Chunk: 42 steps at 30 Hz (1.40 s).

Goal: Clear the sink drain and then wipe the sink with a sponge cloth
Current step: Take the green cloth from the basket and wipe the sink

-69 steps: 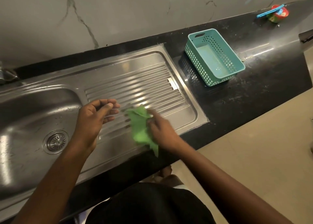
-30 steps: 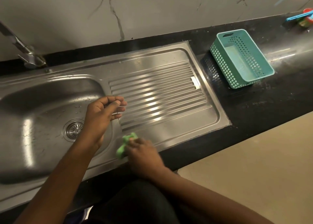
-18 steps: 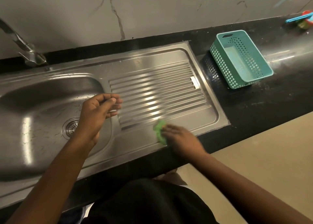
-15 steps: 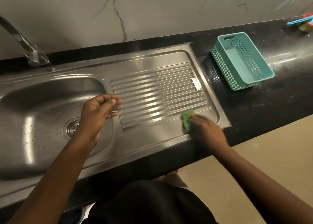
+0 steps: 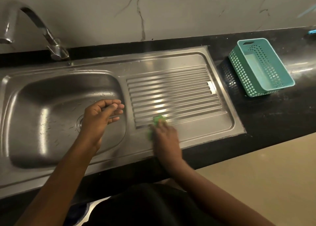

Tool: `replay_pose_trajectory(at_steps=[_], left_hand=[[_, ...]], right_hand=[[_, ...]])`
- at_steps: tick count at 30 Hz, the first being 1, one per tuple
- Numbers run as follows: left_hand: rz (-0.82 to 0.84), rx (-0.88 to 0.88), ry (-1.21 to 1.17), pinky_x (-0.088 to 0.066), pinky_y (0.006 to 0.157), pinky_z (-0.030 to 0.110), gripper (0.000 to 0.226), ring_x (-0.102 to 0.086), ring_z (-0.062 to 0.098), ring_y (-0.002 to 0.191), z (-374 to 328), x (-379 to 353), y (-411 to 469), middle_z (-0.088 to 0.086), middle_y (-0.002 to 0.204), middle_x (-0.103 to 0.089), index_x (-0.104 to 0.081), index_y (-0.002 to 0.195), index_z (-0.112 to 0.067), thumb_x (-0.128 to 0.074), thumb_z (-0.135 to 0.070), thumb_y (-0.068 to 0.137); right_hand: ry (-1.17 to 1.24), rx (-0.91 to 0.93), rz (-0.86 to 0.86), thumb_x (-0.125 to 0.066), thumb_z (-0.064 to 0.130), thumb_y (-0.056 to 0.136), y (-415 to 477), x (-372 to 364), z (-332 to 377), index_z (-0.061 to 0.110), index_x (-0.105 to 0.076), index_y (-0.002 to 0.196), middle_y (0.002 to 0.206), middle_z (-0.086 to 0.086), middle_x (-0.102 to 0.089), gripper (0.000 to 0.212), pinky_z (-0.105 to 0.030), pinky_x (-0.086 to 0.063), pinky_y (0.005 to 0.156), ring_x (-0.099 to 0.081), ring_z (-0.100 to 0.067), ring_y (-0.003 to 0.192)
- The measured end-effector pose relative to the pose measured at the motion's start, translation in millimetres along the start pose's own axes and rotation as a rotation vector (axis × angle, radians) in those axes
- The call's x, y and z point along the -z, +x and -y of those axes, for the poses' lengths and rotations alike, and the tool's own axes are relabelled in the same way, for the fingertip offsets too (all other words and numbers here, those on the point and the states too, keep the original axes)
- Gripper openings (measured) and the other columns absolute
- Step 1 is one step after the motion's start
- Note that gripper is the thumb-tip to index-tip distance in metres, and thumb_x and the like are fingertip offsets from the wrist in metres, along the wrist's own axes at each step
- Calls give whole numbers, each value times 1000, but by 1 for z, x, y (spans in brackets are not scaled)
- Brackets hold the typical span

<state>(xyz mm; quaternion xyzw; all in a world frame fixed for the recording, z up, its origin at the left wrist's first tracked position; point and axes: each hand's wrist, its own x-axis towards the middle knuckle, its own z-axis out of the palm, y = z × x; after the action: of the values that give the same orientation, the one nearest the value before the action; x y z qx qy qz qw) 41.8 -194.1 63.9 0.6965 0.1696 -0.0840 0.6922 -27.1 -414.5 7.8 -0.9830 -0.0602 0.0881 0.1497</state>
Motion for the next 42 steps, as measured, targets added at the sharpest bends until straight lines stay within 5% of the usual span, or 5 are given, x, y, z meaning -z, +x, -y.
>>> replay_pose_trajectory(at_steps=[9, 21, 29, 36, 42], left_hand=[[45, -5, 15, -59, 83, 31, 18, -78, 24, 103, -4, 9, 3, 3, 104, -84, -78, 108, -20, -61, -14, 105], [10, 6, 5, -61, 78, 25, 18, -79, 21, 101, 5, 34, 4, 3, 106, -83, -77, 112, -16, -60, -15, 105], [-6, 21, -14, -61, 81, 27, 19, -78, 24, 101, 1, 26, 7, 7, 105, -83, -76, 115, -9, -60, -12, 105], [6, -1, -24, -62, 79, 25, 21, -78, 23, 101, -1, 25, 11, 9, 108, -82, -75, 119, -7, -59, -12, 106], [15, 11, -33, -61, 85, 32, 20, -78, 25, 103, 6, 33, 14, 7, 106, -83, -76, 117, -9, -60, -13, 105]], right_hand=[[-125, 648, 142, -56, 24, 105, 15, 5, -1, 15, -48, 154, 161, -6, -44, 51, -45, -30, 123, -39, -26, 151], [74, -445, -317, -64, -1, 89, 39, 52, -119, 18, -73, 106, 134, -10, -67, 28, -44, -47, 105, -59, -32, 124], [89, 36, -69, -57, 9, 80, 39, -26, 69, 15, -68, 125, 153, -8, -55, 47, -43, -40, 110, -46, -32, 141], [-60, 558, 83, -62, 20, 91, 45, -24, 56, 15, -71, 128, 139, -1, -66, 38, -41, -43, 106, -53, -25, 134], [-67, 215, -61, -76, 16, 87, 53, 28, -61, 9, -70, 133, 140, -11, -66, 46, -43, -48, 109, -59, -36, 131]])
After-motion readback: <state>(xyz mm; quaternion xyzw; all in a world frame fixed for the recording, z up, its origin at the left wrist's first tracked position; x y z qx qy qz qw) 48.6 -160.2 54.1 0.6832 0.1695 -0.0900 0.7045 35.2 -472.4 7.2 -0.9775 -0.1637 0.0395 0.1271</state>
